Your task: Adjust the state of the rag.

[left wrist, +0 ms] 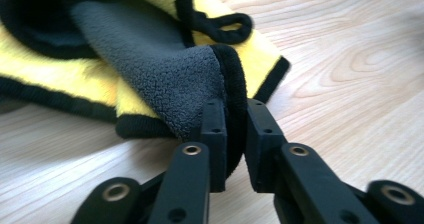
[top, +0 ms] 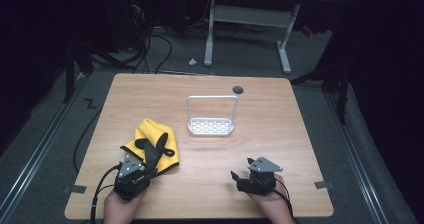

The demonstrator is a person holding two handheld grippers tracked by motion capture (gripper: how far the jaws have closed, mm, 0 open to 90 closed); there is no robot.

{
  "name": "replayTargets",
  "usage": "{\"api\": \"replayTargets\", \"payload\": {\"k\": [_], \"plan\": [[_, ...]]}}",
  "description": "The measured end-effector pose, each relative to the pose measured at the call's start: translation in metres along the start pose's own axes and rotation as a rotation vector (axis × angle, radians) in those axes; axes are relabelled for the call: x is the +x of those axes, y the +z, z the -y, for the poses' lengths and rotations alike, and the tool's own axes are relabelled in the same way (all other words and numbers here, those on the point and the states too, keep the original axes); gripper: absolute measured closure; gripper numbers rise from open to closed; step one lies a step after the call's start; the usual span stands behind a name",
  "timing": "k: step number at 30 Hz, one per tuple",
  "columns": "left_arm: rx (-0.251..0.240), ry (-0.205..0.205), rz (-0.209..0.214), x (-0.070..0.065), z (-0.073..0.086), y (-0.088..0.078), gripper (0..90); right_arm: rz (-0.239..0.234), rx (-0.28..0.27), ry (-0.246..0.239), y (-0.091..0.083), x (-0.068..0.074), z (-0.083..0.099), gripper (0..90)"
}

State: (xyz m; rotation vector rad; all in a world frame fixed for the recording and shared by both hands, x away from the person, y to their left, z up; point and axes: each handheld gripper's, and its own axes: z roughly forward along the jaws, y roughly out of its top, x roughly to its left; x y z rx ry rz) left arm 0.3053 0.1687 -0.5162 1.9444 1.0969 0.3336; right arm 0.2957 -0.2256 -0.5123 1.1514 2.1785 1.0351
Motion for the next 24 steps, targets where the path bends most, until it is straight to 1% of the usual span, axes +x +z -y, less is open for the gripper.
{"api": "replayTargets", "payload": {"k": [2,4,8,10,13,15,16,19,21,24], "plan": [[0.004,0.007,0.018,-0.005,-0.002,0.003,81.8,0.003,-0.010,0.009,-0.001,0.000,0.000,23.6],[0.013,0.016,0.033,-0.011,-0.003,0.007,82.3,0.001,-0.018,0.009,-0.001,0.000,0.000,22.7],[0.026,0.041,0.065,-0.023,-0.006,0.016,83.0,-0.001,-0.007,0.008,-0.001,-0.001,0.000,22.0],[0.030,0.043,0.087,-0.030,-0.007,0.023,83.2,-0.001,-0.011,0.007,-0.001,0.000,0.000,21.8],[0.042,0.055,0.122,-0.042,-0.010,0.034,83.2,0.007,-0.018,0.007,-0.002,0.001,-0.001,21.8],[0.042,0.071,0.145,-0.051,-0.012,0.041,83.3,0.006,-0.021,0.007,-0.002,0.003,-0.002,21.6],[0.046,0.079,0.155,-0.055,-0.013,0.044,83.3,0.004,-0.025,0.000,-0.002,0.004,-0.002,20.9],[0.051,0.101,0.184,-0.068,-0.017,0.052,83.3,-0.002,-0.030,0.003,-0.003,0.005,-0.003,20.4],[0.053,0.119,0.199,-0.076,-0.019,0.057,83.3,-0.003,-0.043,-0.006,-0.003,0.006,-0.005,17.4],[0.059,0.140,0.223,-0.085,-0.022,0.063,83.3,-0.001,-0.042,-0.028,-0.005,0.009,-0.006,17.0]]}}
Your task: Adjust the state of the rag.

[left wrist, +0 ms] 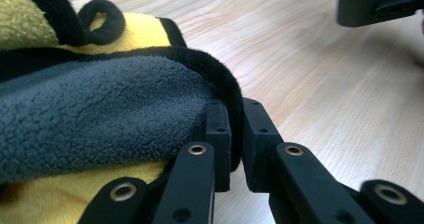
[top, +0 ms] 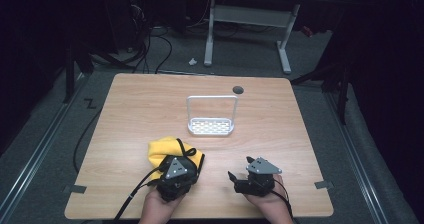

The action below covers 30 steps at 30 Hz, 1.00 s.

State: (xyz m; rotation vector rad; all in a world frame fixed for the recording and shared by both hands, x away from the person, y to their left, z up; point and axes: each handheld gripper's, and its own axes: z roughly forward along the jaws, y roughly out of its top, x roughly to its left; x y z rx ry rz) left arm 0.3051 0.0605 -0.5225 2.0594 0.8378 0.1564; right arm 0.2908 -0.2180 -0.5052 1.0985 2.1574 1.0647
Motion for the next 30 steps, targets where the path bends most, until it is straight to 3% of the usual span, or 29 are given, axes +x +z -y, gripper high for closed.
{"api": "replayTargets", "payload": {"k": [7,11,15,19,22,24,30], "plan": [[0.008,0.018,0.070,-0.014,-0.008,0.017,82.5,-0.019,0.003,0.016,0.001,0.001,-0.002,18.5],[0.006,0.033,0.096,-0.019,-0.006,0.012,66.0,-0.032,0.001,0.003,0.001,0.006,-0.004,18.7],[-0.006,0.070,0.055,-0.022,0.005,-0.012,56.2,-0.046,-0.011,-0.013,0.002,0.015,-0.007,18.8],[-0.024,0.059,0.002,-0.012,0.016,-0.035,54.2,-0.084,-0.017,-0.035,0.005,0.026,-0.013,18.8],[-0.019,0.058,-0.059,-0.005,0.022,-0.035,52.8,-0.119,-0.020,-0.050,0.007,0.036,-0.017,18.8],[-0.031,0.042,-0.072,-0.002,0.024,-0.033,52.7,-0.128,-0.019,-0.068,0.011,0.043,-0.020,20.5],[-0.028,0.050,-0.114,0.000,0.019,-0.023,51.2,-0.193,-0.008,-0.074,0.024,0.059,-0.027,27.6]]}}
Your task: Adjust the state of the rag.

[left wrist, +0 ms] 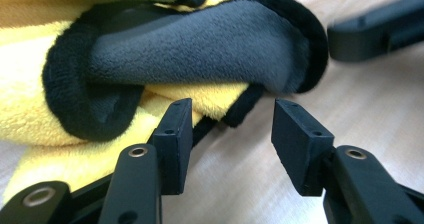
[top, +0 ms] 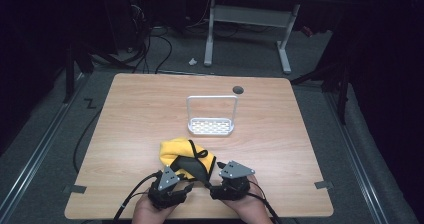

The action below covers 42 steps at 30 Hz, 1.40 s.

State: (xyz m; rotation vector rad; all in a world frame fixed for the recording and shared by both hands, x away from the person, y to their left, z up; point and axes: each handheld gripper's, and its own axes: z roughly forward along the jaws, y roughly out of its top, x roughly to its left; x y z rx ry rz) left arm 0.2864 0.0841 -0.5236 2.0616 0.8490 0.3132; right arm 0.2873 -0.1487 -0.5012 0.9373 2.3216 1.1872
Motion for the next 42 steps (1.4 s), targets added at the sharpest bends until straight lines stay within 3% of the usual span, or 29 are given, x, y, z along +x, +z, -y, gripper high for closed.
{"api": "replayTargets", "payload": {"k": [5,10,16,24,28,35,42], "plan": [[0.024,0.003,-0.041,-0.001,-0.004,0.010,52.5,-0.010,0.021,-0.024,0.012,0.009,-0.001,38.3],[0.039,0.002,-0.061,0.001,-0.004,0.013,63.8,0.008,0.026,-0.028,0.015,0.011,0.000,57.0],[0.055,0.028,-0.082,0.000,-0.002,0.014,82.0,-0.005,0.026,-0.024,0.013,0.011,0.001,83.6],[0.032,0.008,-0.071,0.007,0.001,-0.001,84.0,0.018,0.018,-0.005,0.004,0.001,0.003,86.0],[0.026,-0.018,-0.075,0.018,0.006,-0.009,83.9,0.062,0.006,-0.002,-0.005,-0.009,0.007,86.0],[-0.005,-0.093,-0.072,0.039,0.008,-0.023,83.7,0.125,-0.011,0.046,-0.024,-0.032,0.017,85.9],[-0.039,-0.152,-0.111,0.061,0.010,-0.040,83.8,0.193,-0.020,0.091,-0.040,-0.055,0.027,85.9]]}}
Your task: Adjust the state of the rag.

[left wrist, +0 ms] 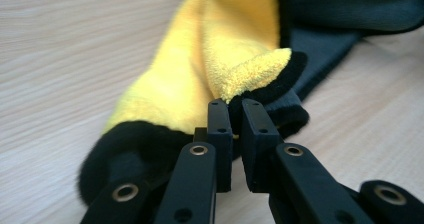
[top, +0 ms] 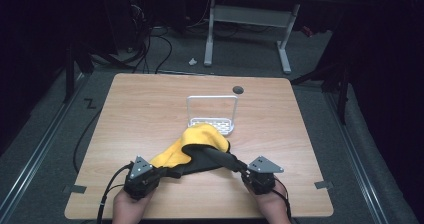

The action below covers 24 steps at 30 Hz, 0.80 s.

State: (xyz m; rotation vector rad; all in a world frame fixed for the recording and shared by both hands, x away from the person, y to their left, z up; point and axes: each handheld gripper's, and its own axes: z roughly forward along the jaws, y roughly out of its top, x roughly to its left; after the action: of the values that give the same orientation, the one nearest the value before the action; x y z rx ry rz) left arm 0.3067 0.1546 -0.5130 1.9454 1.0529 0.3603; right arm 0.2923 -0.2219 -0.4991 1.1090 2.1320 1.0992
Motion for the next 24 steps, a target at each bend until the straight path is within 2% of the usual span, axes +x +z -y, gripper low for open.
{"api": "replayTargets", "payload": {"k": [10,14,18,19,21,24], "plan": [[-0.035,-0.069,-0.038,0.027,0.000,-0.019,83.9,0.063,0.046,0.060,-0.014,-0.025,0.018,85.8],[-0.047,-0.078,-0.048,0.032,0.000,-0.024,83.9,0.087,0.078,0.087,-0.023,-0.035,0.030,85.8],[-0.038,-0.082,-0.067,0.037,0.002,-0.022,83.4,0.086,0.116,0.088,-0.030,-0.038,0.042,84.8],[-0.033,-0.082,-0.075,0.039,0.002,-0.020,83.3,0.088,0.128,0.091,-0.031,-0.038,0.044,83.7],[-0.020,-0.093,-0.087,0.042,0.004,-0.019,82.4,0.087,0.133,0.088,-0.034,-0.037,0.048,74.7],[-0.030,-0.112,-0.096,0.044,0.004,-0.023,76.0,0.092,0.103,0.097,-0.041,-0.038,0.047,67.7]]}}
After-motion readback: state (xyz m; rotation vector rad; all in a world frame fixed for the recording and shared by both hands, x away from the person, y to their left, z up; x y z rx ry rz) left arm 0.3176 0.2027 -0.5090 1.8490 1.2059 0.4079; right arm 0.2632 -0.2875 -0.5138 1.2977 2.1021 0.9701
